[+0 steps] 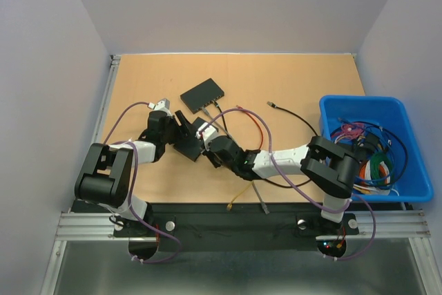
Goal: Insert the plug into the switch port
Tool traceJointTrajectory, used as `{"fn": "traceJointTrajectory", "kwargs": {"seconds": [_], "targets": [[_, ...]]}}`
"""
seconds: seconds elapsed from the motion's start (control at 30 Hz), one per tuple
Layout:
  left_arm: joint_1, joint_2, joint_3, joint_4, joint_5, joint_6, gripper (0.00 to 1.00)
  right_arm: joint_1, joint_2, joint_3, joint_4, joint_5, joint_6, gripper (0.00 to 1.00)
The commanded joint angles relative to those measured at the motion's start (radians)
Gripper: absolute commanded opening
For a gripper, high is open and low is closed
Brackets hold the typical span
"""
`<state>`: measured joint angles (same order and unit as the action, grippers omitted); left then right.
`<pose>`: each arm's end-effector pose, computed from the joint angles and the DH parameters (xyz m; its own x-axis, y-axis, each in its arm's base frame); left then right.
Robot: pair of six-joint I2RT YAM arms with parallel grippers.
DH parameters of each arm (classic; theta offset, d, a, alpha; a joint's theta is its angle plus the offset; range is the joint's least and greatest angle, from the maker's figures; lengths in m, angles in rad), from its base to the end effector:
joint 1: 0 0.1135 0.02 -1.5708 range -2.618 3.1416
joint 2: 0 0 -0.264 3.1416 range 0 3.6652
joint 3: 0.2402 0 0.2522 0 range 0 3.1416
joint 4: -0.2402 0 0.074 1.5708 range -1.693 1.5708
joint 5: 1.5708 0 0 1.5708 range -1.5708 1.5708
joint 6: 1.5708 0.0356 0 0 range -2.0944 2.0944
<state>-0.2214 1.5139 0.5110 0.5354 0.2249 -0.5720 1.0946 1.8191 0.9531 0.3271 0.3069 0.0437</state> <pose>0.2757 -0.0702 0.1538 -0.5907 -0.4079 -0.6962 0.1053 0.8164 -0.5677 0.1846 0.3345 0.1663 -0.2668 -0.4265 -0.8642 -0.7174 0.6867 -0.1174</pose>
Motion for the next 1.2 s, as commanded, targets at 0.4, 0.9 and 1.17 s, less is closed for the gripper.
{"fn": "traceJointTrajectory", "kwargs": {"seconds": [0.4, 0.9, 1.17], "targets": [[-0.009, 0.011, 0.011, -0.022, 0.010, 0.015, 0.75, 0.007, -0.070, -0.068, 0.102, 0.055, 0.071, 0.00], [-0.009, 0.011, 0.011, -0.022, 0.010, 0.014, 0.75, 0.047, 0.005, -0.044, 0.115, 0.055, 0.108, 0.01], [-0.009, 0.014, 0.009, -0.022, 0.010, 0.014, 0.75, 0.047, 0.039, 0.002, 0.115, 0.083, 0.099, 0.00]]}}
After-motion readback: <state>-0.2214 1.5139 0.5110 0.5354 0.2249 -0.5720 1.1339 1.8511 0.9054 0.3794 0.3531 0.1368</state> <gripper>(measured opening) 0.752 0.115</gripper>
